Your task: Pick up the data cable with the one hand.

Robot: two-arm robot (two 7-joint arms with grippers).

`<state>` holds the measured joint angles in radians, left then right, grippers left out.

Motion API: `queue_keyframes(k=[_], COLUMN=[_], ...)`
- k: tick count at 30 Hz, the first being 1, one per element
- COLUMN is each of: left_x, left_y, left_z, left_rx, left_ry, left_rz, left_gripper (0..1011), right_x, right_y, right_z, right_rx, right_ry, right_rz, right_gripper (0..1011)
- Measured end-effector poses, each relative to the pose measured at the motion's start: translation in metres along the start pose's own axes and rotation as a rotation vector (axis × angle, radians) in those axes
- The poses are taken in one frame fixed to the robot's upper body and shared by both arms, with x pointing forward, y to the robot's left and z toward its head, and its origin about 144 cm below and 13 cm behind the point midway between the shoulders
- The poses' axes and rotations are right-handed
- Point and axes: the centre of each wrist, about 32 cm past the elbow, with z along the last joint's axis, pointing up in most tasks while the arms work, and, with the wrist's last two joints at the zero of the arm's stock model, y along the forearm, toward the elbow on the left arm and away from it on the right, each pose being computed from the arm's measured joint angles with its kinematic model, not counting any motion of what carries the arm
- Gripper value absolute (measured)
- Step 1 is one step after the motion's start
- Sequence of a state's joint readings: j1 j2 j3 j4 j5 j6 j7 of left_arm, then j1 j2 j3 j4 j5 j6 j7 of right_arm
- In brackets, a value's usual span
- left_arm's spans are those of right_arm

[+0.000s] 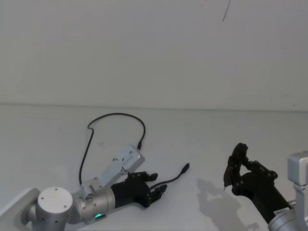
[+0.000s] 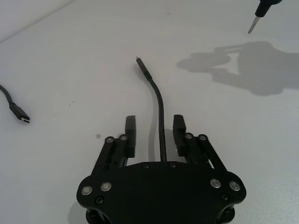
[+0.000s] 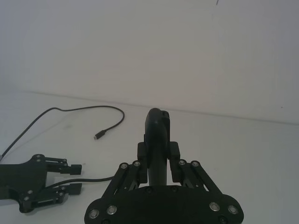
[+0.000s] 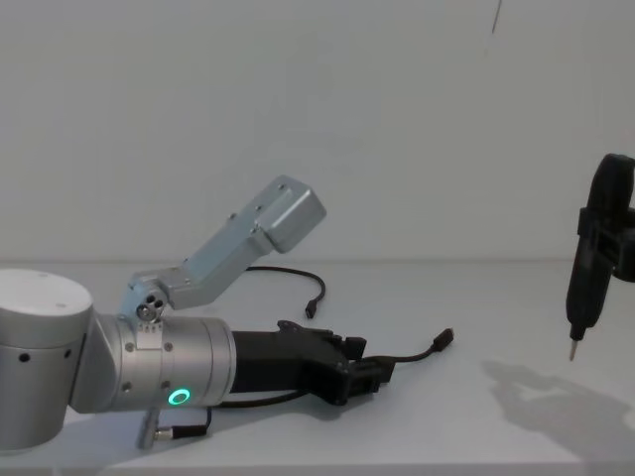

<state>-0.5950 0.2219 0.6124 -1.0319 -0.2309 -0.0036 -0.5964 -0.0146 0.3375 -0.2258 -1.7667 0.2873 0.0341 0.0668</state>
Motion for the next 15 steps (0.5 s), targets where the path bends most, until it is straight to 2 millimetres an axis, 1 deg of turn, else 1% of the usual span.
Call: queue_keyframes(k=[1,3,5,7,8,15], left_x=[0.0002,0.0004,0.0006,0.0008,0.0009,0.0011], left_y=[-0.0004,-0.001,-0.0016,-0.0019,-0.0021,-0.0025], left_z=[-0.0002,-0.0001,-0.0004,-0.0002,-0.0004,-0.0004], left_rx=[0.001,0.002,0.003,0.003,0.003,0.003], left_ry=[0.0,0.0,0.001,0.001,0.001,0.001], left_rz=[0.0,-0.001,-0.001,-0.001,-0.001,-0.001], left_gripper=[411,371,292,257,201,43], right_x=[0.0,0.0,0.0,0.0,0.0,0.0], right_y=[0.0,0.0,0.0,0.0,0.0,0.0], right_z=[0.0,0.0,0.0,0.0,0.0,0.0], right_rx=[0.0,0.0,0.0,0.0,0.0,0.0], right_ry=[0.0,0.0,0.0,0.0,0.0,0.0], right_rz=[0.0,0.0,0.0,0.0,0.0,0.0], right_gripper=[269,269,269,269,269,269])
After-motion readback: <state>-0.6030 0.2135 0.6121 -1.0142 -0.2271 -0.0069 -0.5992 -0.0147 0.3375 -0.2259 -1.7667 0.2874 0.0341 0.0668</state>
